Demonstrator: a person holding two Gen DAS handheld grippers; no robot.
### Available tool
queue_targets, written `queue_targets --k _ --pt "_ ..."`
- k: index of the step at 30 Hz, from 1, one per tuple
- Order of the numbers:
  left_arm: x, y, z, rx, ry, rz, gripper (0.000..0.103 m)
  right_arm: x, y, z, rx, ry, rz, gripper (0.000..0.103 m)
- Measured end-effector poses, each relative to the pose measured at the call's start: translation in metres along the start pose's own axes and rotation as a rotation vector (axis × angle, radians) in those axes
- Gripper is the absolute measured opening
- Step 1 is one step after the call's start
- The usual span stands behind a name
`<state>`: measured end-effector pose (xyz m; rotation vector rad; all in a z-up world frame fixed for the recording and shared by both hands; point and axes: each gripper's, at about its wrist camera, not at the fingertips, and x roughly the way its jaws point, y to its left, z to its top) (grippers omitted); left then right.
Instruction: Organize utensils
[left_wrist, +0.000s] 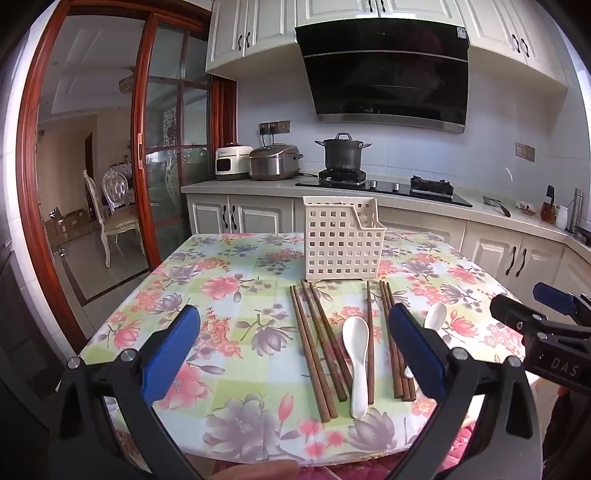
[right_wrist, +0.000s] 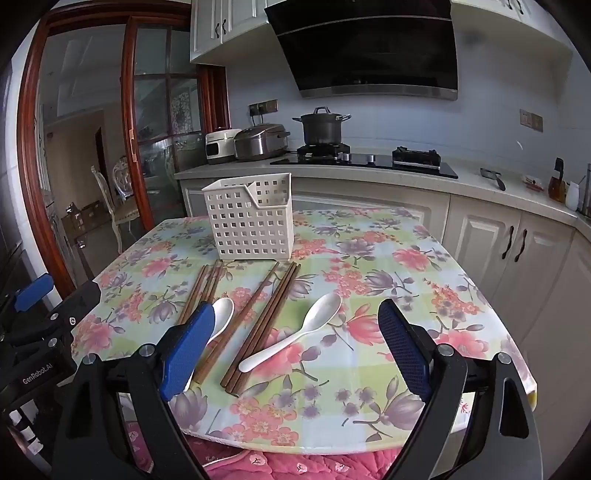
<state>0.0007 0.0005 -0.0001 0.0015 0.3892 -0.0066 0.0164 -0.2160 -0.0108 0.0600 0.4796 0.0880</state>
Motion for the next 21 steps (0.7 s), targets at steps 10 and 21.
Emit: queue_targets --k 10,21 --pt "0.004 0.002 -0.002 0.016 -0.026 -0.020 0.099 -0.007 0.003 0.003 -0.006 -0.038 0.006 0.085" --pt "-0.005 0.002 -0.003 0.007 -0.043 -0.050 0.098 -0.013 0.003 0.003 -0.006 -0.065 0.029 0.085"
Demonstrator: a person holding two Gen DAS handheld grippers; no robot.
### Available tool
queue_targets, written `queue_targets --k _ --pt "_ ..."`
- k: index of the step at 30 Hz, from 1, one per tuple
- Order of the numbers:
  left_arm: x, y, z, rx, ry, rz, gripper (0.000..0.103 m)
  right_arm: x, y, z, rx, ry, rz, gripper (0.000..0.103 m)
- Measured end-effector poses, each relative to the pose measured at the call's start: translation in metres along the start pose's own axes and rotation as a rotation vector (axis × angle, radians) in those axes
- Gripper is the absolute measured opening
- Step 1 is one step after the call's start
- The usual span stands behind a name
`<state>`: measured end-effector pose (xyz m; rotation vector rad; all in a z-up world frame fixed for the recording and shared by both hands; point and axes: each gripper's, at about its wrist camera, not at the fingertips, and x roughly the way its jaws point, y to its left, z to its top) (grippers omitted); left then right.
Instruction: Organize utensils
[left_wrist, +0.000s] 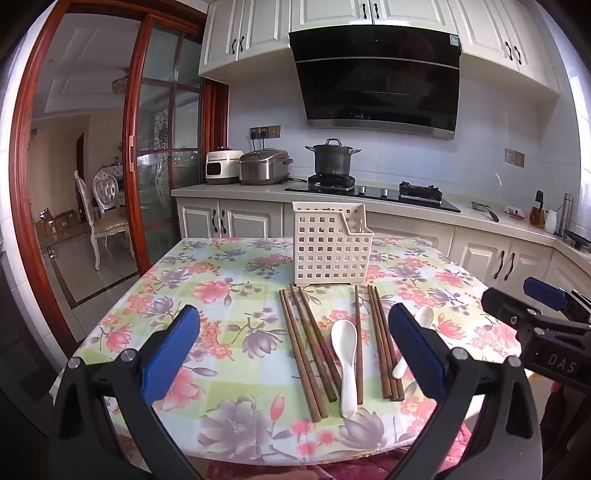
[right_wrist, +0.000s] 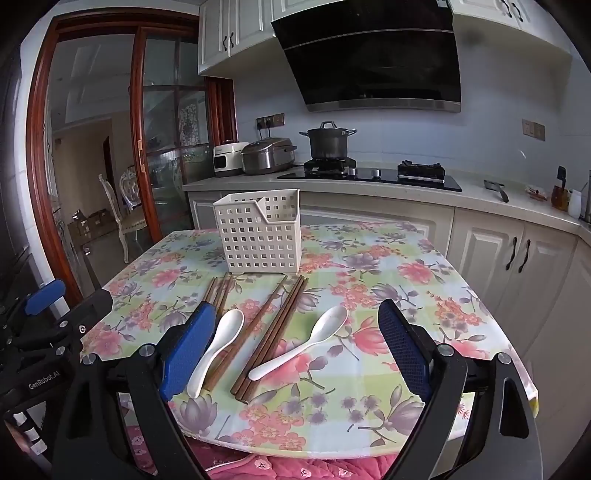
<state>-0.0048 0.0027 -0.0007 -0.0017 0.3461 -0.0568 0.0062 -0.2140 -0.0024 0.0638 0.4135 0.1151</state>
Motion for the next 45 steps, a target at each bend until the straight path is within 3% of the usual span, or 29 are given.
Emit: queue_targets --k 45 --pt "-0.003 0.003 0.003 -0.026 0.023 -0.059 0.098 -0.010 -0.001 -0.004 0.004 -0.028 0.055 0.085"
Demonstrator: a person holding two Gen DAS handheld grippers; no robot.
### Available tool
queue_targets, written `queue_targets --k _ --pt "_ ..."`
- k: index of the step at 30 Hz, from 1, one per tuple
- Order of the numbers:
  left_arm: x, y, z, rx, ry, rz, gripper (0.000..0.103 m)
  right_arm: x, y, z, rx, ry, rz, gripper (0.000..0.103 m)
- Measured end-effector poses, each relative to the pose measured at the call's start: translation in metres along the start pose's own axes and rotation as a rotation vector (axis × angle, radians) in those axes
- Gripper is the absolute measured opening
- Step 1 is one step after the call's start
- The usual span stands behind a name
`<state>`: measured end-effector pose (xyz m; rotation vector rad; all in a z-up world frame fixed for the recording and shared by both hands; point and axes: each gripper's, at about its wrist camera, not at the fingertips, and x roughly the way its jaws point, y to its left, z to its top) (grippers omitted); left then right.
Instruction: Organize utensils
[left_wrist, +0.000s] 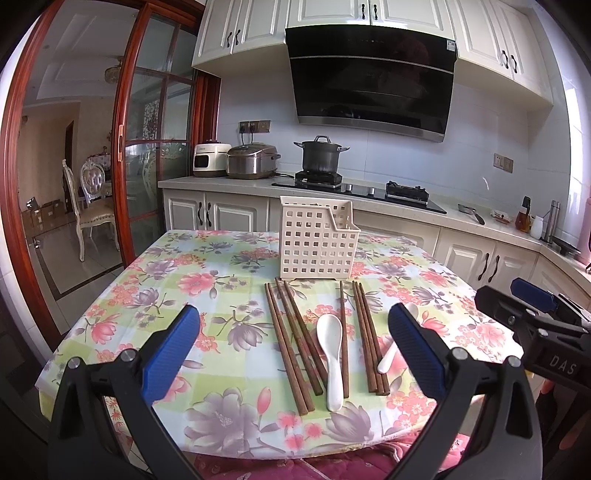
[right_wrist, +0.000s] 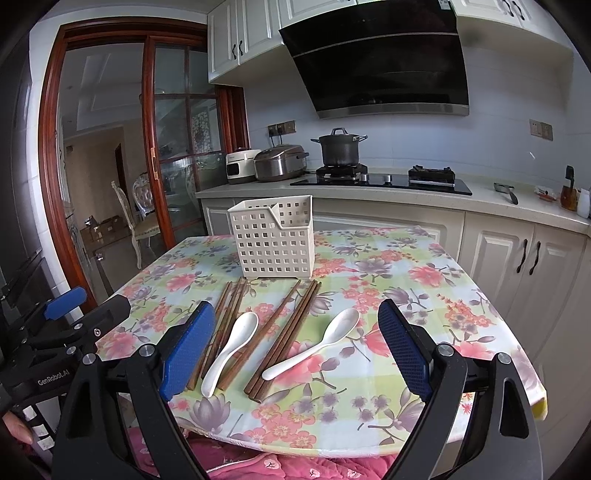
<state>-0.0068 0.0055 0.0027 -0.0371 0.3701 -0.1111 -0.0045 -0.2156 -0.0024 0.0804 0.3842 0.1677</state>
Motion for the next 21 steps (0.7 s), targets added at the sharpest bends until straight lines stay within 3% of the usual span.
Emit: queue_targets --k 21 --pt "0.0038 0.0070 -0.0012 -0.018 0.012 -0.016 0.098 -0.0002 0.0010 -0.0008 -0.002 -0.007 0.025 0.085"
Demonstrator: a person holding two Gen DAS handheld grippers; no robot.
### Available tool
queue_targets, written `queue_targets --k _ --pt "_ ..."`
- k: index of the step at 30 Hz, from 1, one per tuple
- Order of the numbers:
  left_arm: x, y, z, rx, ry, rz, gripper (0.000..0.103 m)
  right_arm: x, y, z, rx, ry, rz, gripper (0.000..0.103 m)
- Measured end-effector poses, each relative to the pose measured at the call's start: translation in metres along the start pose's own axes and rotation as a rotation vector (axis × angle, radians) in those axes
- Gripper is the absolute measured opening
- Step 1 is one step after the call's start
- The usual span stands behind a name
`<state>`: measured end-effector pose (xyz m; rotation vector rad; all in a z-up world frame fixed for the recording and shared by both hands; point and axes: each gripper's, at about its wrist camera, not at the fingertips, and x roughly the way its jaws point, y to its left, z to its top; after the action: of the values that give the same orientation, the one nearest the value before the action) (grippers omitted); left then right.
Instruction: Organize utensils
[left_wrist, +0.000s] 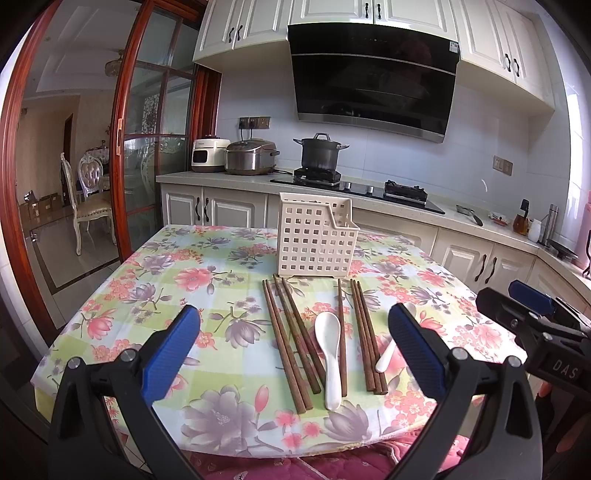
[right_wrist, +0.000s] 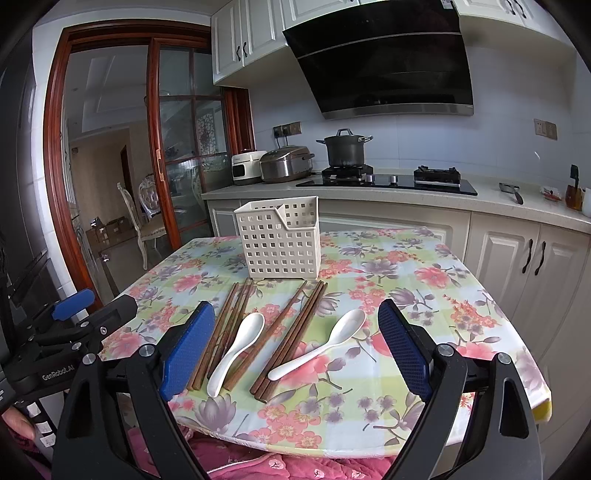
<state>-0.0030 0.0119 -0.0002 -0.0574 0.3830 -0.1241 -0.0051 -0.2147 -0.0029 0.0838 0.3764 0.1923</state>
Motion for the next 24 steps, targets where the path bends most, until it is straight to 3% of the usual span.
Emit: queue_targets --k 24 --pt "-0.0058 0.0005 0.0027 0.004 -0.020 0.006 0.098 0.0007 -0.0017 -0.0009 0.010 0.002 -0.002 0.085"
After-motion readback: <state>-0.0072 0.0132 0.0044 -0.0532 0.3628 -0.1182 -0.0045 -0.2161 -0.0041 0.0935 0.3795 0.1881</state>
